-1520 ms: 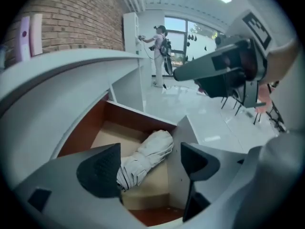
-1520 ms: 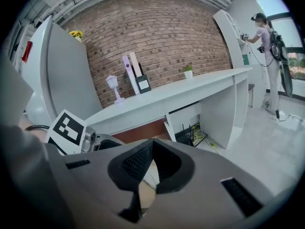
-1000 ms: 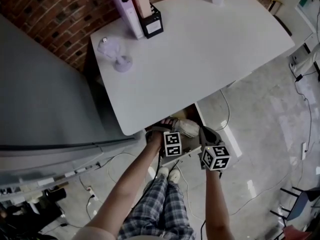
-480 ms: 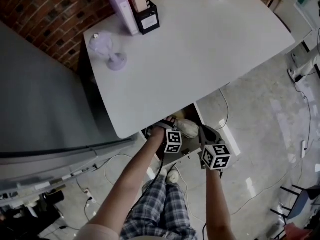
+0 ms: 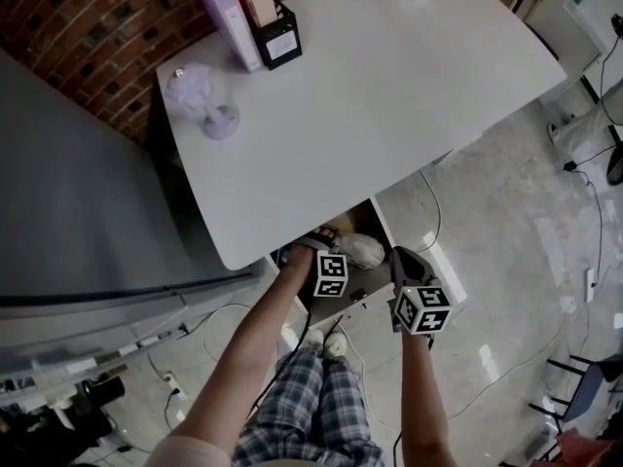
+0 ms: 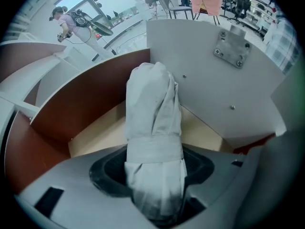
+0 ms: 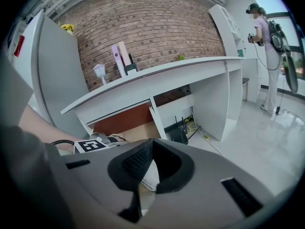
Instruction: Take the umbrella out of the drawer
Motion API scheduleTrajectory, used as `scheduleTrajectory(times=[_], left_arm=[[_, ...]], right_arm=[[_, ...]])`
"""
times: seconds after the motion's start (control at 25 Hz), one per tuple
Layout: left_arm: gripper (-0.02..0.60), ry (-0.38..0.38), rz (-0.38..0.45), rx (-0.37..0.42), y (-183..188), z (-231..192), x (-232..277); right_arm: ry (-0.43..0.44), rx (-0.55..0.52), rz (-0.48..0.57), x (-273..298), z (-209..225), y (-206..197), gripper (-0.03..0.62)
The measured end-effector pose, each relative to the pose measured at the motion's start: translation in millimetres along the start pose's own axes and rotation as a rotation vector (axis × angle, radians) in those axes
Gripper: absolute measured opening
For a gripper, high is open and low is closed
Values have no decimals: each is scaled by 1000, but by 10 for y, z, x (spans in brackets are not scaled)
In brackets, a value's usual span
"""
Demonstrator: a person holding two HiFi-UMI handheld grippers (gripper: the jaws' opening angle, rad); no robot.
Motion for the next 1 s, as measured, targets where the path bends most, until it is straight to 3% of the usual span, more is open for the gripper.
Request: scheduleTrajectory(times=[0.56,0.84,1.0], left_arm=[[278,60,79,-12,282,-53,-801],[278,98,118,-92,420,-143,-1307],[278,107,173,-213,494,-203,-1639]], right_arm=[[-63,22,16,-689,-45,311,18],[-93,28,33,-1137,-115,539,18],[-114,34,61,-1429,-159,717,18]])
Point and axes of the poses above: the fingertips, and each gripper's own axes: x forward along the fingers, z to its right, y out of its top, the point moved 1 cm from there along -x, backward along the fingers, and after that the axes turned 1 degree about x, right-handed, at the moved point
